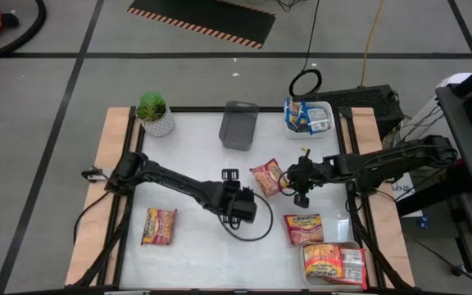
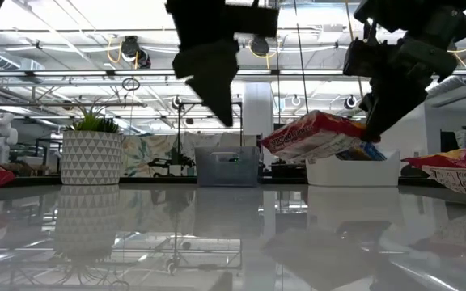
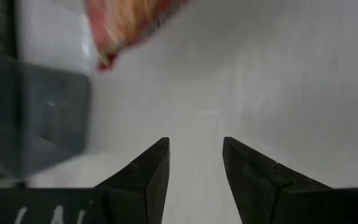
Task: Sort Maruchan noodles
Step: Put the top right red noodle pack into the black bin
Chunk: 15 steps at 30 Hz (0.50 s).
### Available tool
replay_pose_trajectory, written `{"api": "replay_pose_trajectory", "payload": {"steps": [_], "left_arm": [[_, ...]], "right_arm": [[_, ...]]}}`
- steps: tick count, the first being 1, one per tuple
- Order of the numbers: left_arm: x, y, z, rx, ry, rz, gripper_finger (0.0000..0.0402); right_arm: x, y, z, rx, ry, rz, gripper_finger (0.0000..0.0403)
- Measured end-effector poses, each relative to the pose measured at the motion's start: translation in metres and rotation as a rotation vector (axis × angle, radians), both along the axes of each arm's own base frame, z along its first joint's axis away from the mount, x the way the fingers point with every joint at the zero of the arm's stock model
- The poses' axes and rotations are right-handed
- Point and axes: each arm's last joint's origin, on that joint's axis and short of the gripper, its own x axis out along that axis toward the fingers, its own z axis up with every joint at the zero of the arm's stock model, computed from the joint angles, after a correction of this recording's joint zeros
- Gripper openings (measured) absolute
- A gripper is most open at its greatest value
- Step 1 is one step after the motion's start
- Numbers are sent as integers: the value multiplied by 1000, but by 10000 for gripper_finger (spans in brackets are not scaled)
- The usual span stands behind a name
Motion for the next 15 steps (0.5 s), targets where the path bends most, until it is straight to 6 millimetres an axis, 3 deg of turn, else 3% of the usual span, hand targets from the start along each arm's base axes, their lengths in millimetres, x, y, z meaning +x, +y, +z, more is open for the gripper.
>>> {"api": "replay_pose_trajectory", "payload": {"steps": [9, 15], "left_arm": [[2, -34, 28, 214, -207, -13, 157], [-4, -52, 31, 333, -192, -114, 157]], "right_arm": [[1, 0, 6, 34, -63, -40, 13], [2, 2, 13, 102, -119, -19, 13]]}}
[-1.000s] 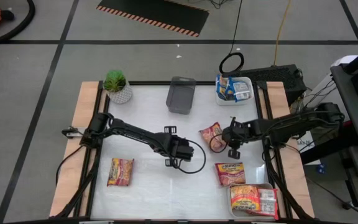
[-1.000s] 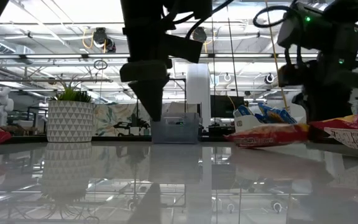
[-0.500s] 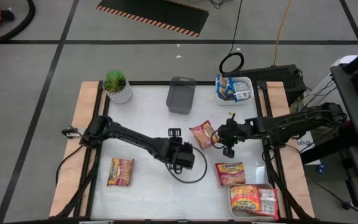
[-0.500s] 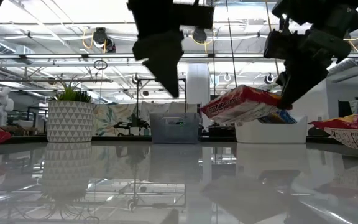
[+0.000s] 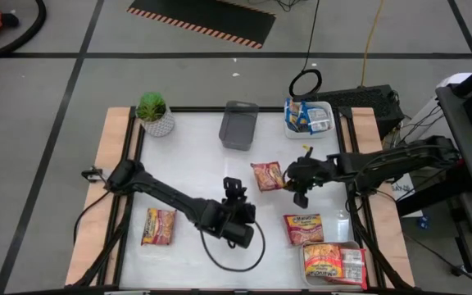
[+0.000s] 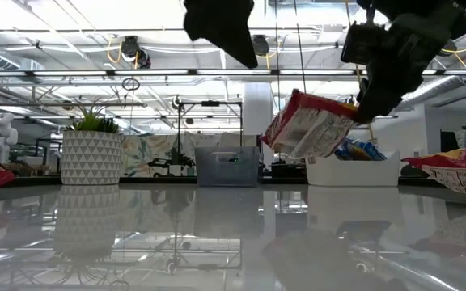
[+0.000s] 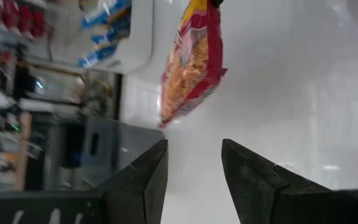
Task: Sort Maruchan noodles
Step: Put the top right red noodle pack into the black bin
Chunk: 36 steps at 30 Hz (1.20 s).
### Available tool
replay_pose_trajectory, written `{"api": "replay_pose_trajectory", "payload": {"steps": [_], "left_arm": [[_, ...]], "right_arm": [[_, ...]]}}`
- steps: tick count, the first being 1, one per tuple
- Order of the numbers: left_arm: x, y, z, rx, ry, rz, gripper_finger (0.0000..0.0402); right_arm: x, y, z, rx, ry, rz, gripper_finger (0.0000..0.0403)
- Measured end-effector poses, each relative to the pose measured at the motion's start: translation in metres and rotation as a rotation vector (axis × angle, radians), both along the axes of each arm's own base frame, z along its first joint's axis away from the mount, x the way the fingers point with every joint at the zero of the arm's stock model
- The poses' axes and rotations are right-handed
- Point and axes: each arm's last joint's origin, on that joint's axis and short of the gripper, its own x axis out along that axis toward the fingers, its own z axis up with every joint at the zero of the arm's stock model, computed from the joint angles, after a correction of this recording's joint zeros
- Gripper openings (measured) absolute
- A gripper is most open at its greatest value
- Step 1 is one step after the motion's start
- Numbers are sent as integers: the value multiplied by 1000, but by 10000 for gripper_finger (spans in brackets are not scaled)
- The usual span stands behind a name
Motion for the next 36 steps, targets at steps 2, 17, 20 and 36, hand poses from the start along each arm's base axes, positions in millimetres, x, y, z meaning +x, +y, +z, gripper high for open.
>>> {"api": "replay_pose_trajectory", "payload": {"steps": [2, 17, 20, 36], "left_arm": [[-1, -4, 1, 32, 17, -30, 157], [3, -5, 4, 66, -49, -20, 157], [4, -3, 3, 32, -52, -12, 157], [12, 5, -12, 15, -59, -34, 327]], "right_arm": [[0, 1, 3, 15, -29, 12, 13], [3, 2, 12, 23, -119, 45, 13], [3, 2, 12, 22, -119, 46, 13], [6, 2, 16, 23, -173, 49, 13]]}}
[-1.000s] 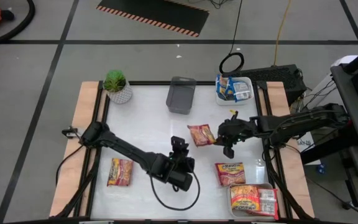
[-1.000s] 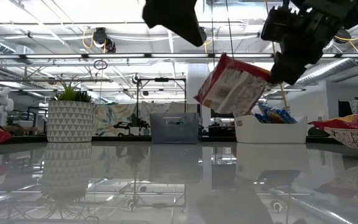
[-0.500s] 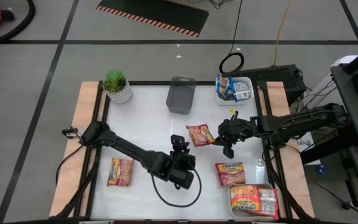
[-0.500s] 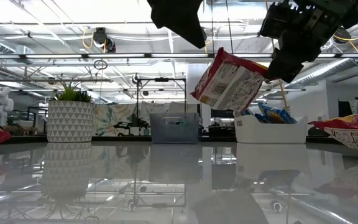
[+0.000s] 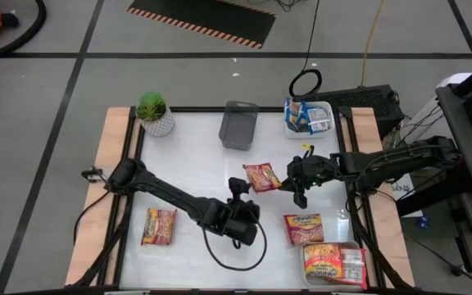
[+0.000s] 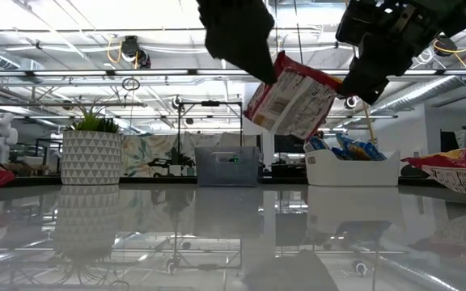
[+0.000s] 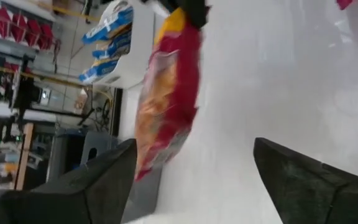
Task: Sort Maruchan noodles
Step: Put the top right red noodle pack into the black bin
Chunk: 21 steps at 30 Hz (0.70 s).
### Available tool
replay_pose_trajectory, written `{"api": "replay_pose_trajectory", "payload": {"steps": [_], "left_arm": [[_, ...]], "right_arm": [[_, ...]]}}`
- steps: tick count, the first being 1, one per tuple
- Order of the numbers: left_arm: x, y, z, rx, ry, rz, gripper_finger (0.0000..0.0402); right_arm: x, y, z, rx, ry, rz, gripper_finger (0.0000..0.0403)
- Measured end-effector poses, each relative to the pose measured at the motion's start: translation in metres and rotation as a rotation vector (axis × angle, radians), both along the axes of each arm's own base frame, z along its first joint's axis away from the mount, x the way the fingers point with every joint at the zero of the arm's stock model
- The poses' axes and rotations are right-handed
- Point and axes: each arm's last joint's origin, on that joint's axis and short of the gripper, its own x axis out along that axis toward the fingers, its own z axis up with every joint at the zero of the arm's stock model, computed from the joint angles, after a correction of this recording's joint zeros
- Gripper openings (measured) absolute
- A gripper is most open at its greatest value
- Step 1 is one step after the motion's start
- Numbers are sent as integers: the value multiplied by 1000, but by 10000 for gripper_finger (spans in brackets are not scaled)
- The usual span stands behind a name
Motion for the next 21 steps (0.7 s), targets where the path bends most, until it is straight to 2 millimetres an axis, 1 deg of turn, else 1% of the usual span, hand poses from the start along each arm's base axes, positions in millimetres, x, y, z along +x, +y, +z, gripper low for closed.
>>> {"api": "replay_pose_trajectory", "payload": {"steps": [5, 8, 11, 16, 21], "left_arm": [[9, 7, -10, 61, -38, -33, 330], [13, 12, -11, 89, -75, -4, 330], [15, 15, -11, 72, -81, -5, 322], [16, 16, -13, -18, -47, -67, 282], [17, 15, -14, -30, -31, -90, 237]], "right_arm": [[0, 0, 0, 18, 4, -5, 13], [0, 2, 0, 49, 7, 23, 13], [-1, 5, 0, 50, 7, 41, 13], [-1, 5, 0, 50, 7, 45, 13], [-1, 5, 0, 50, 8, 46, 13]]}}
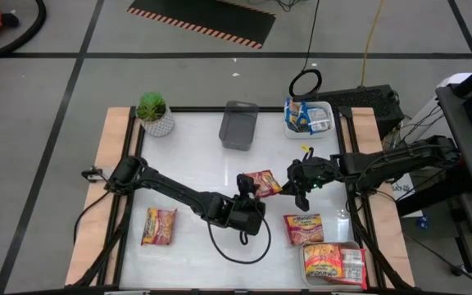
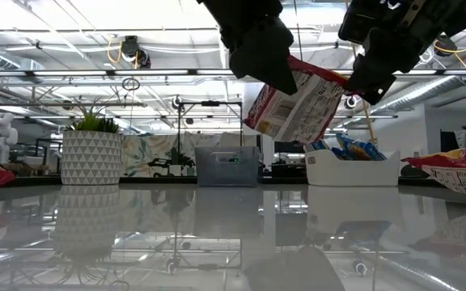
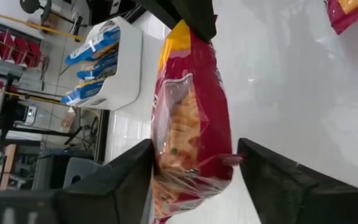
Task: Sort Maruchan noodles
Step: Put the top right red noodle pack into the black bin
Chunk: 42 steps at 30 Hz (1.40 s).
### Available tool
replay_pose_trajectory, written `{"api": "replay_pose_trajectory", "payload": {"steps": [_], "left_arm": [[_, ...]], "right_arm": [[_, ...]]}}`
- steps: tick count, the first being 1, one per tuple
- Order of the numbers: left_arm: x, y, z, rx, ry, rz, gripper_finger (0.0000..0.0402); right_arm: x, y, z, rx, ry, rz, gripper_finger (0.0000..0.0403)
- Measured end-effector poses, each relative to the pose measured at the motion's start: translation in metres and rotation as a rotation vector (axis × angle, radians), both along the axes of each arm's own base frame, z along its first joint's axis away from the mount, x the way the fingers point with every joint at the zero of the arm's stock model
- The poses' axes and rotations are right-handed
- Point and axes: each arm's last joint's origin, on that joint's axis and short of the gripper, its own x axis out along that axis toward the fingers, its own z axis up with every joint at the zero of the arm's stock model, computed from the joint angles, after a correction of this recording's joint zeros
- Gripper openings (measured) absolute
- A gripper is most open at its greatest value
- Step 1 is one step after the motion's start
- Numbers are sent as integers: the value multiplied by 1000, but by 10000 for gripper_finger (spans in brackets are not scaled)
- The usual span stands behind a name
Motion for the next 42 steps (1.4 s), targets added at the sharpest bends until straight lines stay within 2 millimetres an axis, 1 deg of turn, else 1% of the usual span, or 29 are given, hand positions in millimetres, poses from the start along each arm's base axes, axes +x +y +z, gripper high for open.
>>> {"api": "replay_pose_trajectory", "payload": {"steps": [4, 9, 14, 25, 28, 37, 42], "left_arm": [[0, 0, 0, 4, 11, -11, 208], [2, 5, -1, -37, 19, -26, 177], [4, 10, -1, -65, 17, -18, 157], [4, 10, -1, -64, 18, -21, 153], [3, 9, -1, -62, 21, -23, 153], [2, 9, -1, -52, 30, -19, 152], [2, 9, -1, -53, 30, -17, 152]], "right_arm": [[0, 0, 0, -3, -1, 2, 13], [0, 0, -1, -2, 7, 6, 13], [-1, 0, -1, -3, 11, 4, 13], [-1, 0, -1, -25, 3, 17, 14], [0, 0, -1, -41, -4, 26, 20], [0, -1, 0, -60, -12, 9, 69], [0, -1, 0, -92, -19, 35, 94]]}}
